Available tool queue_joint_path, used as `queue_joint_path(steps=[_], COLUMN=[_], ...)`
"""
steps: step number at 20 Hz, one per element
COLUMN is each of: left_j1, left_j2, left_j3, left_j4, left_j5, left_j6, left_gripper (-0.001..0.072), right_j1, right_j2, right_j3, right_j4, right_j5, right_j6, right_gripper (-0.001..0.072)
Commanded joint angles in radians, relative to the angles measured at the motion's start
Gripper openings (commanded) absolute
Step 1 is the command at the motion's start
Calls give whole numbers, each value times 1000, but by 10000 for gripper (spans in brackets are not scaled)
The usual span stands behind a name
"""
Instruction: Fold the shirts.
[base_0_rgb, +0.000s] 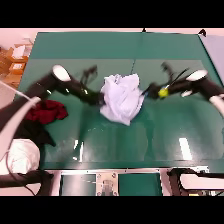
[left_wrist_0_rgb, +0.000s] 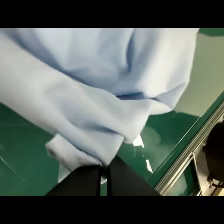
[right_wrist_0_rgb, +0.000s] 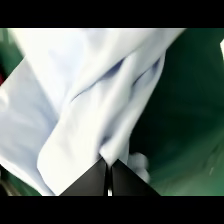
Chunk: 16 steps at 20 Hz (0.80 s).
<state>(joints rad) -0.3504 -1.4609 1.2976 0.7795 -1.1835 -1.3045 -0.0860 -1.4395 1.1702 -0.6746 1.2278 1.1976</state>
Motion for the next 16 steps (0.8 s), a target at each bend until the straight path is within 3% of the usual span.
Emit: queue_joint_path(steps=[1, 7, 12, 16], left_j1=[41, 35, 35, 35], left_j2=[169, 344, 490, 493], left_j3=[286, 851, 804, 682], left_j4=[34, 43, 80, 170], left_j5=[-47, -30, -31, -97], left_j6=[-58, -112, -140, -191], left_gripper=[21, 21, 22, 23], right_j1=[-94, -161, -171, -170], right_j2=[190, 476, 615, 602], right_j3=[267, 788, 877, 821], right_j4=[15, 27, -155, -159], right_j5=[147, 150, 98, 101], right_j6=[61, 86, 108, 108], right_gripper=[19, 19, 19, 20])
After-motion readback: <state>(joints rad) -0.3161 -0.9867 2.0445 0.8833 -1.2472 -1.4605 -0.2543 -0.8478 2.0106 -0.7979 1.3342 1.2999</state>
